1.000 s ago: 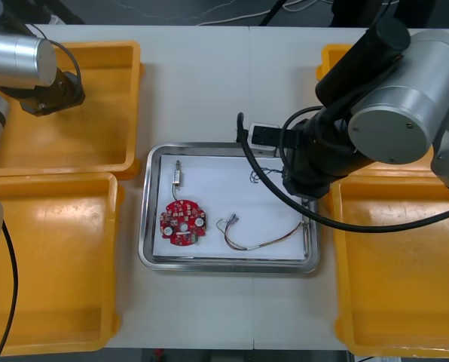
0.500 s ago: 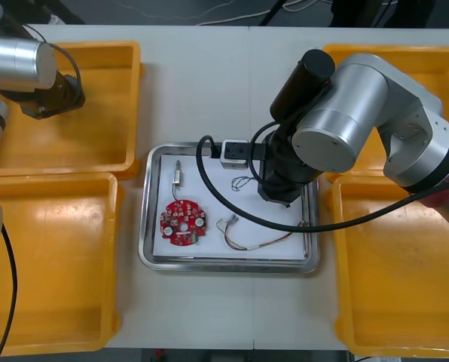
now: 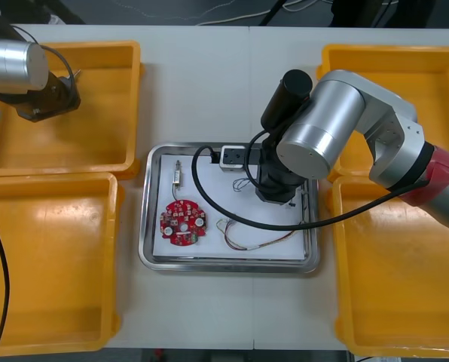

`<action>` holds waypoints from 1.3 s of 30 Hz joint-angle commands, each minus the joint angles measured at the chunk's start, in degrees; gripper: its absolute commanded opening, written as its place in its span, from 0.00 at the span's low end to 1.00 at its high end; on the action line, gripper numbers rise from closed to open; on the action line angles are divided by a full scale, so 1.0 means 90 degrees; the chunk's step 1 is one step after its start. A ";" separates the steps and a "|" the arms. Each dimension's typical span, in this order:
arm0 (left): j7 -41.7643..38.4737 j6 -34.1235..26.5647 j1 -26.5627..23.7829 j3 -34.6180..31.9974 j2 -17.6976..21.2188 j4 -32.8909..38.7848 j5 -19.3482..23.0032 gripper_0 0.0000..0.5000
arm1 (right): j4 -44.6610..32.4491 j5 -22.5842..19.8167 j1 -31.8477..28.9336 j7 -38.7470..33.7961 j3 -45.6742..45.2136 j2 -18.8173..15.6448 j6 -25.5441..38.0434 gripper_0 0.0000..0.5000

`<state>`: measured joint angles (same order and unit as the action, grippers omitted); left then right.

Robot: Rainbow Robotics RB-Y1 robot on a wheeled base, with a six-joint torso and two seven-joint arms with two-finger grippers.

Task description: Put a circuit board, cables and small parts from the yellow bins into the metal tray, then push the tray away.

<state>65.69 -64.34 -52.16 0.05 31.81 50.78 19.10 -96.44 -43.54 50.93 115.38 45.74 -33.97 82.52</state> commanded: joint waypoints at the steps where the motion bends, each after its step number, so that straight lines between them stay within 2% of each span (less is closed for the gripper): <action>1: 0.0914 -0.0283 0.0083 0.0111 0.0382 0.0236 0.0202 0.00 | 0.0120 0.0062 0.0328 0.0041 0.0113 0.0200 -0.0077 0.01; 4: 0.0973 -0.0537 0.0219 0.0072 0.0460 0.0490 0.0515 0.00 | 0.0130 0.0072 0.0328 0.0041 0.0113 0.0200 -0.0087 0.08; 6: 0.0973 -0.0693 0.0444 0.0053 0.0518 0.0871 0.0652 0.00 | 0.0130 0.0062 0.0328 0.0032 0.0113 0.0200 -0.0087 0.32; 8: 0.0953 -0.0898 0.0766 0.0053 0.0635 0.1408 0.0818 0.00 | 0.0120 0.0043 0.0338 0.0002 0.0113 0.0200 -0.0087 0.77; 9: 0.0953 -0.0957 0.0825 0.0053 0.0655 0.1506 0.0867 0.00 | 0.0120 0.0033 0.0338 -0.0007 0.0113 0.0200 -0.0077 0.85; 10: 0.0944 -0.1074 0.0923 0.0053 0.0704 0.1701 0.0964 0.00 | 0.0130 0.0004 0.0347 -0.0007 0.0113 0.0200 -0.0077 0.99; 14: 0.0934 -0.1347 0.1235 0.0014 0.0762 0.2229 0.1150 0.00 | 0.0130 -0.0094 0.0367 -0.0086 0.0034 0.0191 -0.0077 1.00; 21: 0.0914 -0.1376 0.1831 -0.0123 0.0762 0.2951 0.1218 0.00 | 0.0052 -0.0416 0.0367 -0.0213 -0.0405 0.0191 0.0128 1.00; 29: 0.0846 -0.1494 0.2524 -0.0270 0.0762 0.3723 0.1384 0.00 | -0.0348 -0.0299 0.0220 -0.1443 -0.1186 0.0288 0.0880 1.00; 33: 0.0817 -0.1796 0.2592 -0.0358 0.0762 0.3947 0.1443 0.00 | -0.0553 -0.0270 -0.0004 -0.1961 -0.1714 0.0327 0.1251 1.00; 34: 0.0797 -0.1835 0.2583 -0.0387 0.0762 0.3947 0.1443 0.06 | -0.0632 -0.0270 -0.0063 -0.2156 -0.1880 0.0327 0.1368 1.00; 36: 0.0797 -0.1835 0.2583 -0.0387 0.0762 0.3957 0.1452 0.64 | -0.0817 -0.0221 -0.0219 -0.2615 -0.2182 0.0317 0.1602 1.00; 37: 0.0797 -0.1835 0.2573 -0.0397 0.0762 0.3967 0.1462 0.76 | -0.0885 -0.0211 -0.0258 -0.2732 -0.2241 0.0317 0.1661 1.00; 38: 0.0807 -0.1835 0.2573 -0.0387 0.0762 0.3986 0.1472 0.95 | -0.1003 -0.0152 -0.0336 -0.2957 -0.2387 0.0317 0.1768 1.00; 39: 0.0807 -0.1845 0.2563 -0.0387 0.0772 0.4025 0.1501 1.00 | -0.1149 -0.0084 -0.0395 -0.3181 -0.2505 0.0308 0.1885 1.00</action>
<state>70.67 -80.32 -29.51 -1.86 36.29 84.53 31.79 -102.27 -45.78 49.17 91.30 27.67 -32.00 97.50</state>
